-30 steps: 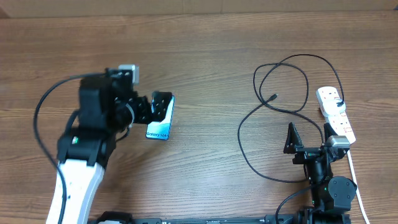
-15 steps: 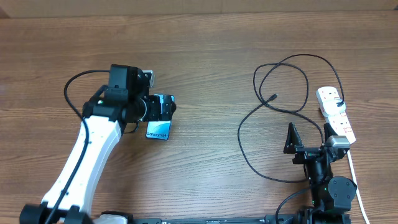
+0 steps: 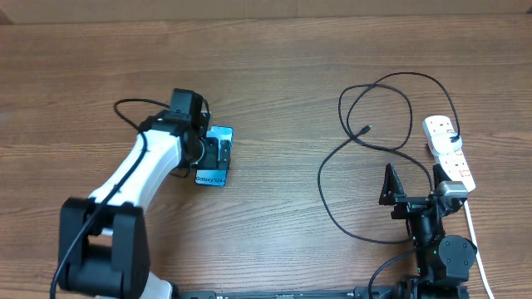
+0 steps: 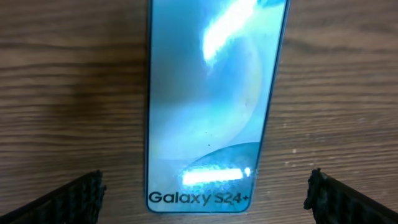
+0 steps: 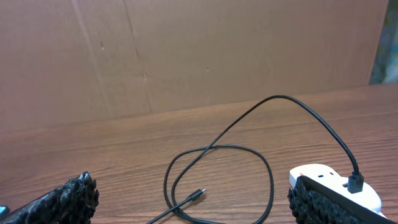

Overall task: Plug charger to phone and switch on socket
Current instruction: 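Move the left gripper down over the Galaxy phone, then grasp the phone with the left gripper and lift it upright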

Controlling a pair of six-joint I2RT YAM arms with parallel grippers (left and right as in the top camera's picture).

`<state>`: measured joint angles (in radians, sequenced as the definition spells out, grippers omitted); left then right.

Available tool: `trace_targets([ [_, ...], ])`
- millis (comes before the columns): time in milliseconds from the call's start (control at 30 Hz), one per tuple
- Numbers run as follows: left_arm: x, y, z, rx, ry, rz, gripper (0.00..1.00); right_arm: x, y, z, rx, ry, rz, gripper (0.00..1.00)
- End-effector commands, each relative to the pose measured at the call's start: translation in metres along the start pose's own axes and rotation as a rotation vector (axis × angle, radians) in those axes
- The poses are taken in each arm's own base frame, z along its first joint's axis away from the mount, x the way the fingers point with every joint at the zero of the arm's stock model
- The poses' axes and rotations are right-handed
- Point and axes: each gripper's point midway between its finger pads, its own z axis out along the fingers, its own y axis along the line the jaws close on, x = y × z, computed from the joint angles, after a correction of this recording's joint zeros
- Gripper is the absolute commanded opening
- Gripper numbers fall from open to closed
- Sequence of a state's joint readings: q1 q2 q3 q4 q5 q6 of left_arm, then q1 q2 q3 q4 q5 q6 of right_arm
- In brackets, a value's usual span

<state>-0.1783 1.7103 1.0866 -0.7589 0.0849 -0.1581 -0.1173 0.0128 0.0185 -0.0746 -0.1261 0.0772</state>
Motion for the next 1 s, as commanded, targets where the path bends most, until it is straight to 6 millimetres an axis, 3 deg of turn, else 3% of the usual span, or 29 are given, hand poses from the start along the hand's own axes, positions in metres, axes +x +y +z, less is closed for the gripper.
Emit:
trace_targets([
  [0, -0.003, -0.003, 0.010, -0.021, 0.017, 0.083, 1.00, 0.002, -0.001, 0.000, 0.004, -0.003, -0.003, 1.00],
  [333, -0.011, 0.010, 0.034, -0.114, 0.012, 0.110, 1.00, 0.002, -0.001, 0.000, 0.004, -0.003, -0.003, 1.00],
  [533, 0.000, 0.004, 0.055, -0.089, 0.074, 0.154, 1.00, 0.002, -0.001, 0.000, 0.004, -0.003, -0.003, 1.00],
  [700, 0.003, -0.002, 0.058, -0.088, 0.085, 0.176, 0.99, 0.002, -0.001, 0.000, 0.004, -0.003, -0.003, 1.00],
  [967, 0.002, -0.003, 0.059, -0.087, 0.080, 0.172, 0.77, 0.002, -0.001, 0.000, 0.004, -0.003, -0.003, 1.00],
])
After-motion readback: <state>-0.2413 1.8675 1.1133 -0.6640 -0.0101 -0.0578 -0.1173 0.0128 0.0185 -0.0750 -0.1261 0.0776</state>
